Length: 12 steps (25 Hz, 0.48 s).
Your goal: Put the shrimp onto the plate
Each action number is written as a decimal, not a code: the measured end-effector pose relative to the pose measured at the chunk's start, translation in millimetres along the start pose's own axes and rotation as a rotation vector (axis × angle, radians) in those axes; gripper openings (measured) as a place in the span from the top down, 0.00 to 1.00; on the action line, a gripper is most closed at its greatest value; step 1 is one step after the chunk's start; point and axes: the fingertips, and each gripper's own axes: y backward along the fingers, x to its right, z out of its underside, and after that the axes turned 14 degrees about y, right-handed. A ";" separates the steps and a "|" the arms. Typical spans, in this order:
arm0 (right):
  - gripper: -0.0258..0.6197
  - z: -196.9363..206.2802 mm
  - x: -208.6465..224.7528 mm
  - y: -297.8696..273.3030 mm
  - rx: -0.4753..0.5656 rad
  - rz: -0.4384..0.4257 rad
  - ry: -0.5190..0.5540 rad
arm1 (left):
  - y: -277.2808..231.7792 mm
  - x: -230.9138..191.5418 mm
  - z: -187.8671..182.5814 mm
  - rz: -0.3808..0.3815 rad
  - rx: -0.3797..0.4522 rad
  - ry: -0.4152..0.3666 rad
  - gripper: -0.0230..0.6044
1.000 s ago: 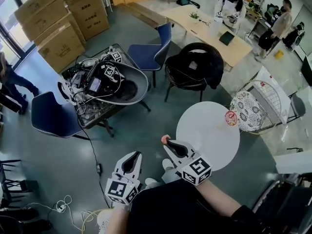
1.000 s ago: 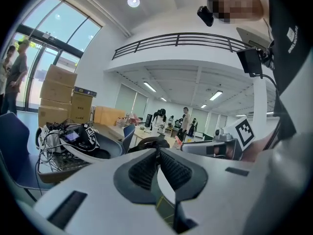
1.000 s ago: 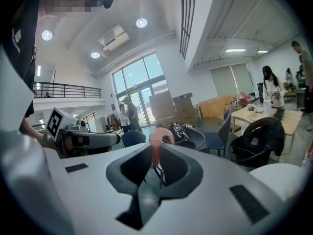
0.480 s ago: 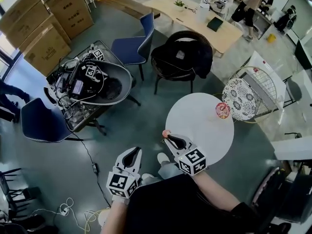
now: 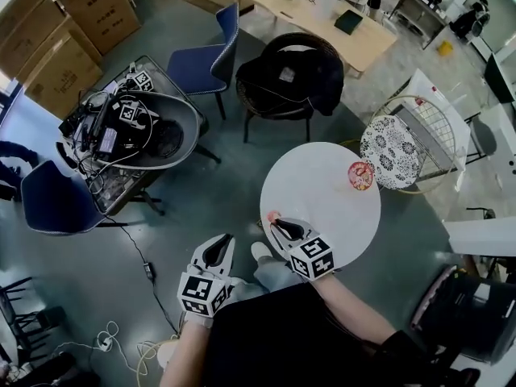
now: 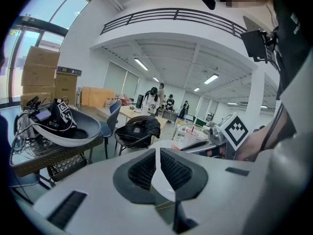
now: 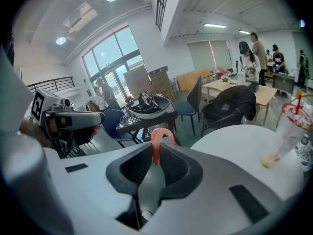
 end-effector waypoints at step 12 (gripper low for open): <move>0.87 76.9 29.0 -20.5 -0.207 -0.025 -0.062 | -45.3 -5.8 34.8 -0.014 -0.092 0.006 0.94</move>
